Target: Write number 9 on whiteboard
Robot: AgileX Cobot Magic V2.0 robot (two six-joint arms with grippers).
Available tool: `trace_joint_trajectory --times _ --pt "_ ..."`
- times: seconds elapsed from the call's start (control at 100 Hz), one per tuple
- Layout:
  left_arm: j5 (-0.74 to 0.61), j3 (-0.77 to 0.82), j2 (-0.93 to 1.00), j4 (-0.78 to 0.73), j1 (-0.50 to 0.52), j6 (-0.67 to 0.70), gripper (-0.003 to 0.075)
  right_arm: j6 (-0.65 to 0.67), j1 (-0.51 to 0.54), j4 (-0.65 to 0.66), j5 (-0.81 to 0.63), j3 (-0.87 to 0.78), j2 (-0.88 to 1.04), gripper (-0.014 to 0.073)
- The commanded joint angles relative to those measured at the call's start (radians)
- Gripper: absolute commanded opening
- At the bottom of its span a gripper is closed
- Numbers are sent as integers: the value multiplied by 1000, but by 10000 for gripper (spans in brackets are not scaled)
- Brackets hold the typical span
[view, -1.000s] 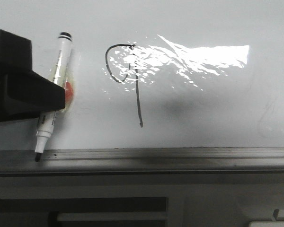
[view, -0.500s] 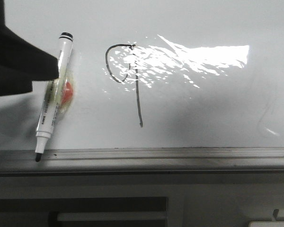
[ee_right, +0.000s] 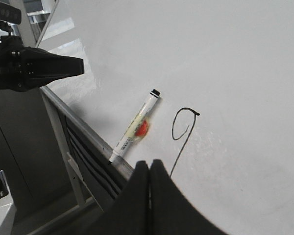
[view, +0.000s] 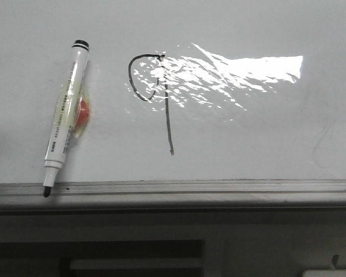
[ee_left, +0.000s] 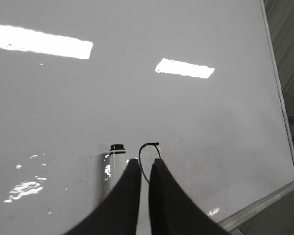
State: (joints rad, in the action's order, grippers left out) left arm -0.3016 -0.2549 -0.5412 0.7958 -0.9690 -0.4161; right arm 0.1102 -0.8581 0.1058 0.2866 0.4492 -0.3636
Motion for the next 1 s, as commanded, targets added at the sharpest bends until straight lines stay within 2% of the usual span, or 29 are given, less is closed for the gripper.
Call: trace_joint_trajectory --times 0.0,0.17,0.31,0.99 --pt "-26 19 66 -26 1 -14 -20 -2 0 33 -93 -49 99 -61" --pt "63 109 158 -26 1 -16 -20 -2 0 33 -33 -160 256 -61" --pt "84 146 181 -26 1 -16 -20 -2 0 33 -26 -200 321 -61" --pt "85 146 181 -7 1 -16 -20 -2 0 33 -21 -208 323 -61"
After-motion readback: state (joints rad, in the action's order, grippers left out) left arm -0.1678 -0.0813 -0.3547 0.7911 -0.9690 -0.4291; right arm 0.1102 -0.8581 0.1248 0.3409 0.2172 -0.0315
